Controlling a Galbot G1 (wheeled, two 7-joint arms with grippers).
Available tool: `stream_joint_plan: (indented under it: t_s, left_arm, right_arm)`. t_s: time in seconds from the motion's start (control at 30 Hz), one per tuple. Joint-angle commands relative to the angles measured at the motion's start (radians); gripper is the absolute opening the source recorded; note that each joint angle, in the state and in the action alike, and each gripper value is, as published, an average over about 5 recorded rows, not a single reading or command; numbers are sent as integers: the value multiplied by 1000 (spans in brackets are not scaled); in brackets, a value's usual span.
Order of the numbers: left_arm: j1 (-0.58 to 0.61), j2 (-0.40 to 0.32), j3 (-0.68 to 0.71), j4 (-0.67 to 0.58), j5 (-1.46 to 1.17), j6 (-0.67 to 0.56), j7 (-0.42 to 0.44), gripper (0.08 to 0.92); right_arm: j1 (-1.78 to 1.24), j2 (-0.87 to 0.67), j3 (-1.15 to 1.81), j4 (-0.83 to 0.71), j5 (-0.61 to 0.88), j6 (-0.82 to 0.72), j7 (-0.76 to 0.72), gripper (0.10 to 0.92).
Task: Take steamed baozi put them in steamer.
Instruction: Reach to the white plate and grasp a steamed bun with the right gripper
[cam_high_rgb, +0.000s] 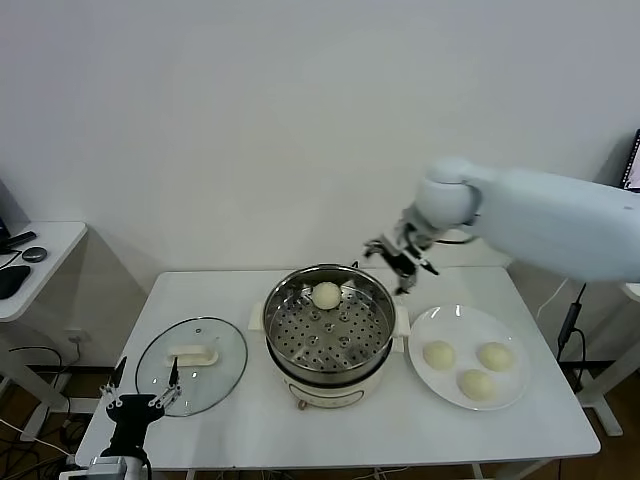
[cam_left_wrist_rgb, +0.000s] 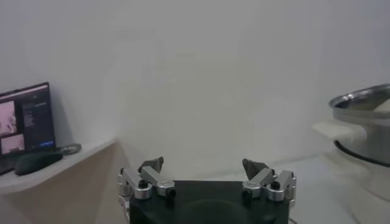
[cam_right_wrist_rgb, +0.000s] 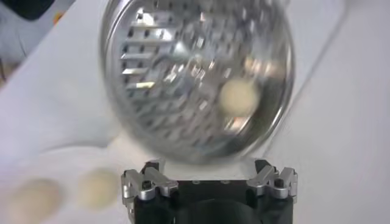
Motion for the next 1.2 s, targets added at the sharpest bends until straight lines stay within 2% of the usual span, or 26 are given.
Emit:
stream_joint_plan:
  t_s: [0.03,0.2,0.43,0.87,1.2]
  left_arm:
    - [-8,8,7,-1,-3,56,1,823]
    - [-6,6,3,-1,2,57,8,823]
    - [4,2,-8,-11,11,58,15,823]
    - [10,-10,-22,-3,26,64,10,823]
    - [13,-15,-28,2,26,61,6,823]
  right_arm:
    - [-136,-327,56,111,-29,-231,-50,823]
    - [-441,-363,302,20,-148,-131,-62,823]
    - [-696,-298,507,-92,-242,-87,-36,823]
    - [-734,-48,524,-272,-296,5,-7,823]
    - [-743,-19,520,-301,-340,-4,-19,823]
